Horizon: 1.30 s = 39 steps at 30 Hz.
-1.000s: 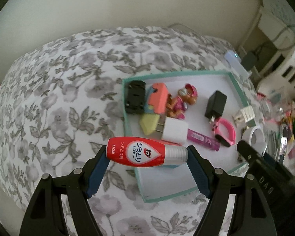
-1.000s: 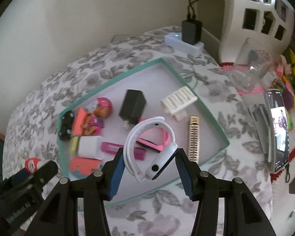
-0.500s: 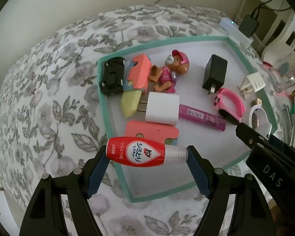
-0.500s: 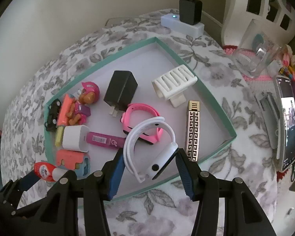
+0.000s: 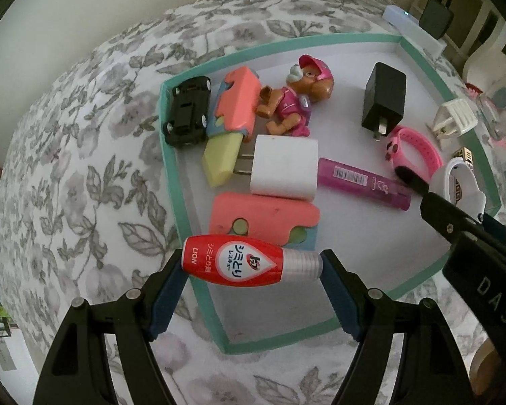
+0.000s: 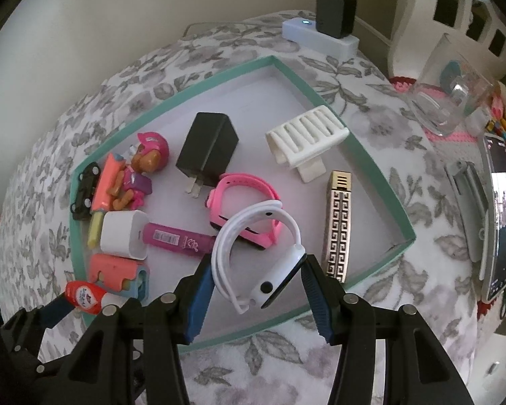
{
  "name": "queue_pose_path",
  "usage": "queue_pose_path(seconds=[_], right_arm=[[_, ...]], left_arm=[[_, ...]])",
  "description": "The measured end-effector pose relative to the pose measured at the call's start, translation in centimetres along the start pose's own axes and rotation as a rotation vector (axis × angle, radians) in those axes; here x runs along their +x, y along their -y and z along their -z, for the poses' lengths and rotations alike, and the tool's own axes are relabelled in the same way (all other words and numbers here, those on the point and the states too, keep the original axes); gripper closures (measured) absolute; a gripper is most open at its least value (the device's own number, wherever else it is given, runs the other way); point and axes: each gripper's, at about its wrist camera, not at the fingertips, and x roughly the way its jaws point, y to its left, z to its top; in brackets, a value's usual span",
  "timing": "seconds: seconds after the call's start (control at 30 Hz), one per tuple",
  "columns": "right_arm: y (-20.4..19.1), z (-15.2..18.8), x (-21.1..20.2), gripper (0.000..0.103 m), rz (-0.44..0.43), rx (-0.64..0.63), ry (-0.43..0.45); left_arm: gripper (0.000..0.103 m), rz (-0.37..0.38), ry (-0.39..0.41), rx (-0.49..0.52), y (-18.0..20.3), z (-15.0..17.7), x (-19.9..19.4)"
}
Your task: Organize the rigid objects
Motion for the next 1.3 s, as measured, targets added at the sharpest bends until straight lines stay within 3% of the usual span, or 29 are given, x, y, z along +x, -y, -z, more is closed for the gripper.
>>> queue_pose_path(seconds=[0.6, 0.77, 1.03, 1.13, 1.3], right_arm=[[-0.6, -0.1, 0.2, 0.047, -0.004, -0.032, 0.001], [-0.9, -0.4, -0.4, 0.033, 0.005, -0.049, 0.029], [-1.1, -0.8, -1.7, 0.033, 0.005, -0.057, 0.075], [-1.0, -1.0, -2.6, 0.033, 0.0, -0.049, 0.109], [-0.9, -1.2, -3.8, 0.033, -0.002, -0.034, 0.159]], left_arm=[[0.018, -0.003, 0.0, 0.026, 0.3, 0.1, 0.0], [0.017, -0.009, 0.02, 0.023, 0.2, 0.0, -0.5], [0.016, -0.012, 0.053, 0.02, 0.1, 0.0, -1.2], [0.0, -0.004, 0.084, 0.007, -0.2, -0.3, -1.8], [0.0, 0.024, 0.123, -0.017, -0.9, -0.7, -2.6]])
